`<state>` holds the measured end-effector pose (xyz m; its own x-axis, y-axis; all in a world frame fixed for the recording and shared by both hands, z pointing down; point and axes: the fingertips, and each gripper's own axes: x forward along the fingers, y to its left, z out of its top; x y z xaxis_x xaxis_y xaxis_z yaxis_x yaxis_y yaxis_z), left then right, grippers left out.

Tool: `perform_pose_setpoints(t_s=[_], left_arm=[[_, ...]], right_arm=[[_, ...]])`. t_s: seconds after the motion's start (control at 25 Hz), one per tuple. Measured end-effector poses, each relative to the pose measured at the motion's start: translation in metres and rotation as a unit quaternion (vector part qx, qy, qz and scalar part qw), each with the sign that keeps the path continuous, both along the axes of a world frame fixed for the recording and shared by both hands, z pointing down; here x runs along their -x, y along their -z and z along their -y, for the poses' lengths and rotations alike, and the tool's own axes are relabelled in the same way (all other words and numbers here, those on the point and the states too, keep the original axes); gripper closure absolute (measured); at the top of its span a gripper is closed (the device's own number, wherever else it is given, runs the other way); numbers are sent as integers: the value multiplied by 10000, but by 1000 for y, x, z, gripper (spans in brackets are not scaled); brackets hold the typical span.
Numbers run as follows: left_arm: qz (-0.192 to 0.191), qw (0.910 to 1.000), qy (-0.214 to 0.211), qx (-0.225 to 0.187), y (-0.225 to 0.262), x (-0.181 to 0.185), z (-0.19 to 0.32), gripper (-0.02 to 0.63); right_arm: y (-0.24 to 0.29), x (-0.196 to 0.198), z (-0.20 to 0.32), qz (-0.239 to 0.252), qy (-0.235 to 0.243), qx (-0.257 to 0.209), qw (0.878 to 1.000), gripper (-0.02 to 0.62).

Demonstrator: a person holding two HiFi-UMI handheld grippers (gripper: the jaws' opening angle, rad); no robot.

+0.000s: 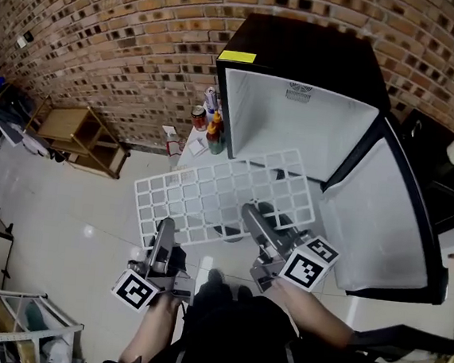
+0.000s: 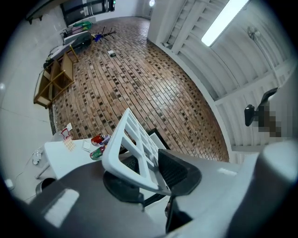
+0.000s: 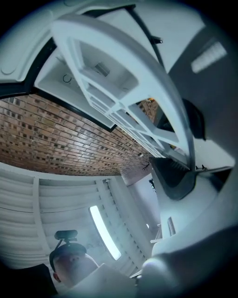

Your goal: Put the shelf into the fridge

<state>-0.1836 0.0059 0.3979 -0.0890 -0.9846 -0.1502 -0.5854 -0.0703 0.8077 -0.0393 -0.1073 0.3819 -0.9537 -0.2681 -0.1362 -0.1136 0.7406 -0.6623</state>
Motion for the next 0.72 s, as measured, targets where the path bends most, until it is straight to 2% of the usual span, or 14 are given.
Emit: perform_pose_setpoints(t_s=[0.16, 0.32, 0.44, 0.72], left_arm=[[-53, 9995, -275, 115, -9, 2, 24, 517], [-54, 9966, -799, 178, -14, -6, 57, 517], [-104, 9943, -1038, 215, -12, -4, 79, 523], [43, 9869, -1581, 303, -17, 5, 120, 518]], right_arm=[[-9, -4, 16, -69, -274, 132, 9995, 476], [-17, -20, 36, -98, -721, 218, 9971, 476], [-16, -23, 52, -3, -951, 208, 9952, 477], [-21, -23, 74, -75, -1562, 266, 9873, 469]])
